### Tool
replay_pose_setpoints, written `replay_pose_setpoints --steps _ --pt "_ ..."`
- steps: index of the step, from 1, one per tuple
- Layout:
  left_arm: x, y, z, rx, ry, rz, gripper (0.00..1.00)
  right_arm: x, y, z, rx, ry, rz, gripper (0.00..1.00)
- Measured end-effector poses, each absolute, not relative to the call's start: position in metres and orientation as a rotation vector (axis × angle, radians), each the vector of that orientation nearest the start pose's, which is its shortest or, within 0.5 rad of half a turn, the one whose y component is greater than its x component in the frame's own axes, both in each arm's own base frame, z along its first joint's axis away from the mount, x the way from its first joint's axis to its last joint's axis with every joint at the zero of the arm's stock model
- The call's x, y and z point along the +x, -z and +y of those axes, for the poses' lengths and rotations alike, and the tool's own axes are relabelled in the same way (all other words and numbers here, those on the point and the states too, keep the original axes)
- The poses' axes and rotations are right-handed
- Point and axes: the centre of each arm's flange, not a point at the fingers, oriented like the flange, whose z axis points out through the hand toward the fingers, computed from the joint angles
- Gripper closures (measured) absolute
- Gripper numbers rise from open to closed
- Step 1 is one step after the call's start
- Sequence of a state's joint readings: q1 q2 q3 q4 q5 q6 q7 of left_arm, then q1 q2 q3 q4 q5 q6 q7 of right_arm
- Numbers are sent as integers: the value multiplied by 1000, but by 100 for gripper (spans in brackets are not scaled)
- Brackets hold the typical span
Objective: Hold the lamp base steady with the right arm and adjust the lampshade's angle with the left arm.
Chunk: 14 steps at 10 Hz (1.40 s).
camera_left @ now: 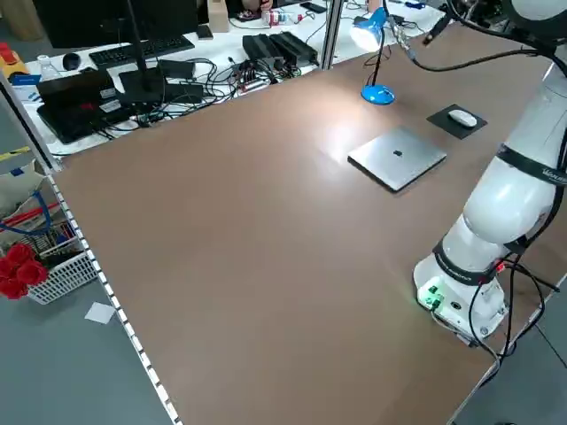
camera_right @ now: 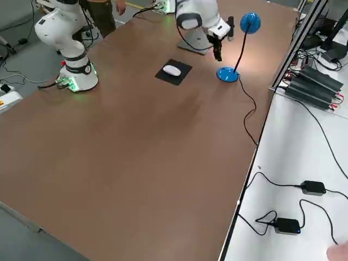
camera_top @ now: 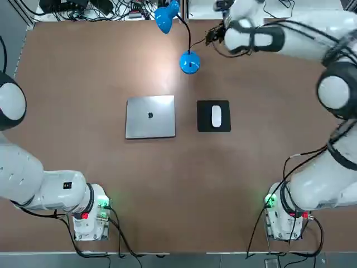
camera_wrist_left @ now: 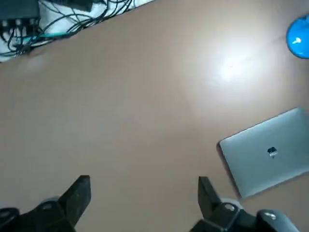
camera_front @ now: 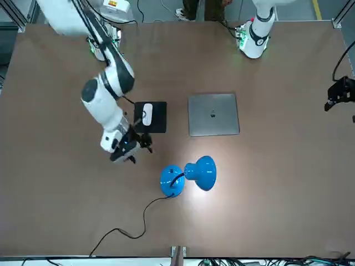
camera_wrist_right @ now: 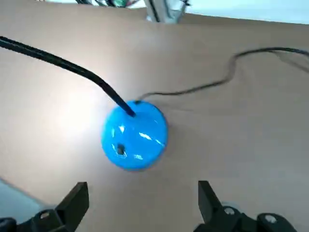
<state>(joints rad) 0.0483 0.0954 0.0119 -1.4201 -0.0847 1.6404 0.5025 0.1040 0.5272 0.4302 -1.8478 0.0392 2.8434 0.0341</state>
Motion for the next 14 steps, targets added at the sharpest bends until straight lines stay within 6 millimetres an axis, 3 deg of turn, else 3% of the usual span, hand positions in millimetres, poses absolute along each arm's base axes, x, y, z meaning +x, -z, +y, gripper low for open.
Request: replay_pose_setpoints --steps 2,4,6,9,14 --pt "596 -645 20 -3091 259 828 1 610 -257 352 -2618 691 -590 0" --pt "605 -644 8 -3063 367 1028 1 626 -241 379 -2555 770 -621 0" --pt "614 -638 -20 -3014 429 1181 1 640 -223 401 -2514 817 -625 0" --pt "624 -620 -97 -2979 455 1344 1 648 -188 414 -2511 859 -637 11" --pt "640 -575 -235 -3003 421 1415 0 660 -184 406 -2519 893 -637 35"
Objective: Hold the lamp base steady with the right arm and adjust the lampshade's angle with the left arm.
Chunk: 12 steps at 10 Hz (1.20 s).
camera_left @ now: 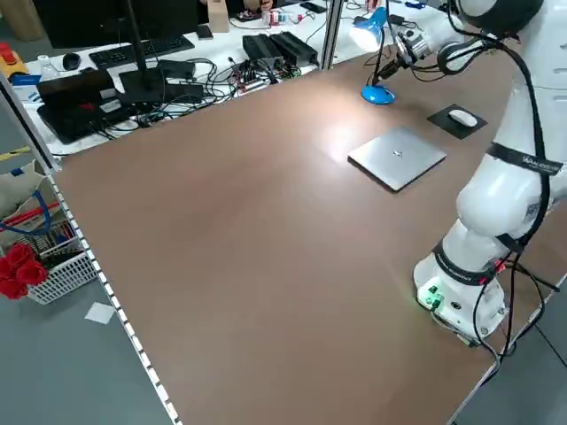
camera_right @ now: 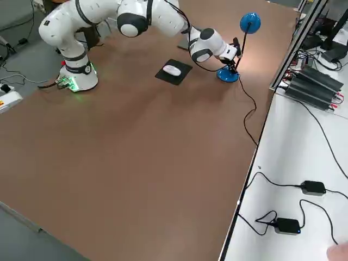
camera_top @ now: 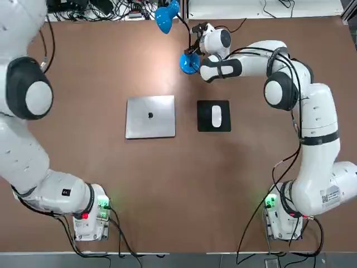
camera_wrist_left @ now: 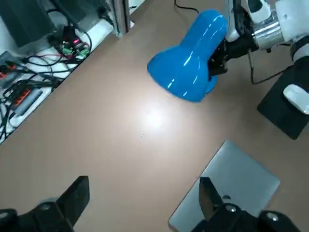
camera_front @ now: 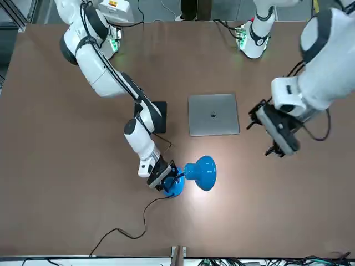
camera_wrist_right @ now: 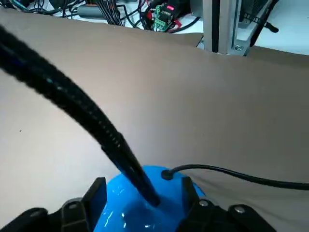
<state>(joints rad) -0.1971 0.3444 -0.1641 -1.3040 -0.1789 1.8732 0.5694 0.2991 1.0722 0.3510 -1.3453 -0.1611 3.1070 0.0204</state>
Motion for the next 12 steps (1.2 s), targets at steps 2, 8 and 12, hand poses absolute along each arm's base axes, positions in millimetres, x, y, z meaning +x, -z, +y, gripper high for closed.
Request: replay_pose_setpoints --steps 2,8,12 --pt "653 -559 -269 -3001 521 1400 0 659 -176 410 -2519 885 -641 38" --pt "643 -545 -322 -2909 559 1507 0 662 -172 409 -2523 900 -646 66" --pt "646 -523 -351 -2827 659 1703 0 663 -171 407 -2526 901 -647 71"
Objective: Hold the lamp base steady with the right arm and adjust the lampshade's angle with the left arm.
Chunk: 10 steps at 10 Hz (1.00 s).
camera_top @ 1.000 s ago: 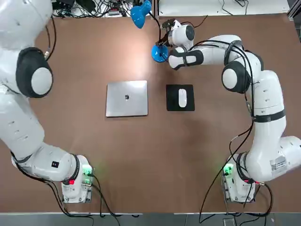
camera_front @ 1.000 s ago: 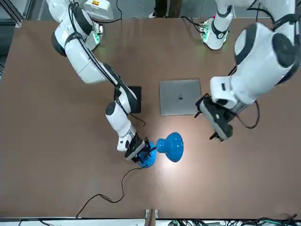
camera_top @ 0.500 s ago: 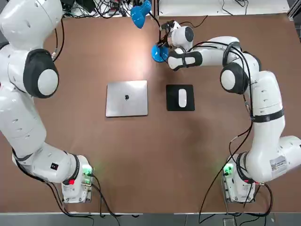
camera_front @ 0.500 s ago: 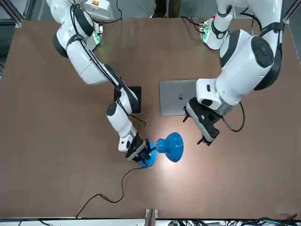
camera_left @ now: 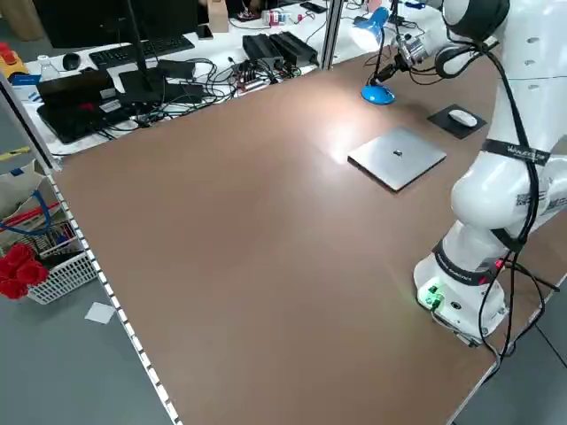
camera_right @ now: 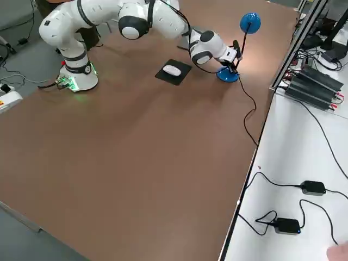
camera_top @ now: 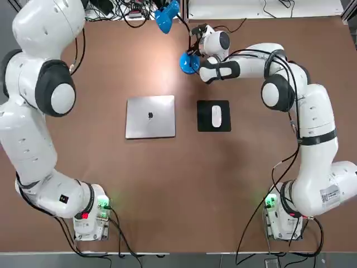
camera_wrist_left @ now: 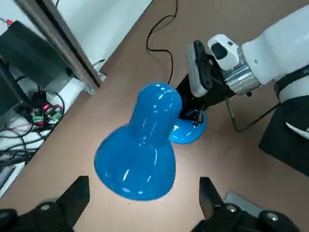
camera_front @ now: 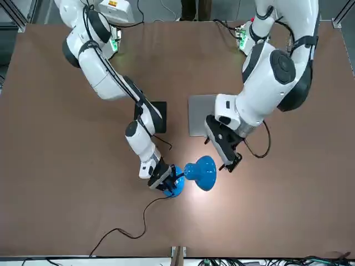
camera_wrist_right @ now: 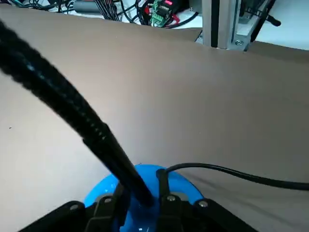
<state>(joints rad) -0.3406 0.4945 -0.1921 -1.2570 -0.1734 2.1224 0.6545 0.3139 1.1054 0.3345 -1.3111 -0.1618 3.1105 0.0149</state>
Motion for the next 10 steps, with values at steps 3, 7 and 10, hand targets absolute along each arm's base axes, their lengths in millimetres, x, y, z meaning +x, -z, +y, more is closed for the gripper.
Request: replay_pose_setpoints --steps 3,7,10 --pt "662 -497 -349 -2730 787 1899 0 664 -170 405 -2530 904 -647 75" --pt "666 -481 -359 -2439 895 2207 0 664 -170 405 -2530 904 -649 77" --pt "667 -468 -363 -2327 948 2350 1 664 -170 405 -2531 906 -652 77"
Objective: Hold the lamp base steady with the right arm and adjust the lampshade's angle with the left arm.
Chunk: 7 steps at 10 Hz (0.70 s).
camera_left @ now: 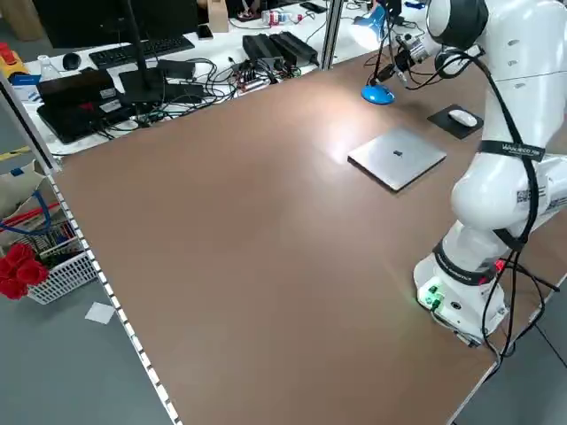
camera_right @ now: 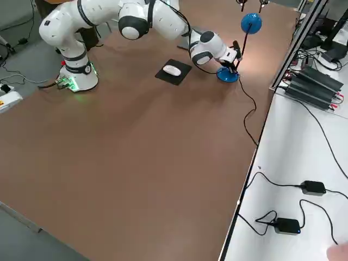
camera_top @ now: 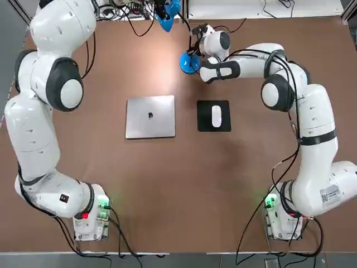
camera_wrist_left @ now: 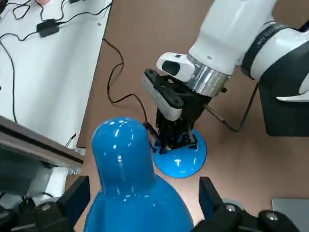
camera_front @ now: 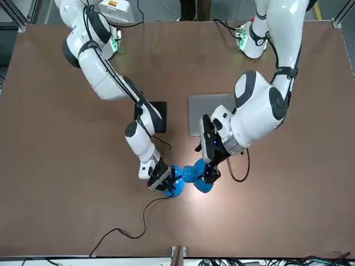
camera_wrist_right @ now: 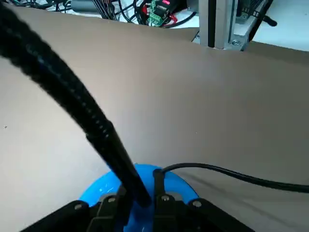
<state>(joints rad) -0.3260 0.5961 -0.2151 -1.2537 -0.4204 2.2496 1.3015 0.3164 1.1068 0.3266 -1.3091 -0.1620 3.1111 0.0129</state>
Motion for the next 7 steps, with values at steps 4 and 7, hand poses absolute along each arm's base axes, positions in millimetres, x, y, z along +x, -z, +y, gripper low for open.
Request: replay_pose_setpoints --steps 4,7 --pt "678 -476 -351 -2282 1009 2359 1 664 -169 406 -2531 919 -661 77" --pt "689 -469 -347 -2351 1071 2338 1 663 -169 406 -2530 925 -669 77"
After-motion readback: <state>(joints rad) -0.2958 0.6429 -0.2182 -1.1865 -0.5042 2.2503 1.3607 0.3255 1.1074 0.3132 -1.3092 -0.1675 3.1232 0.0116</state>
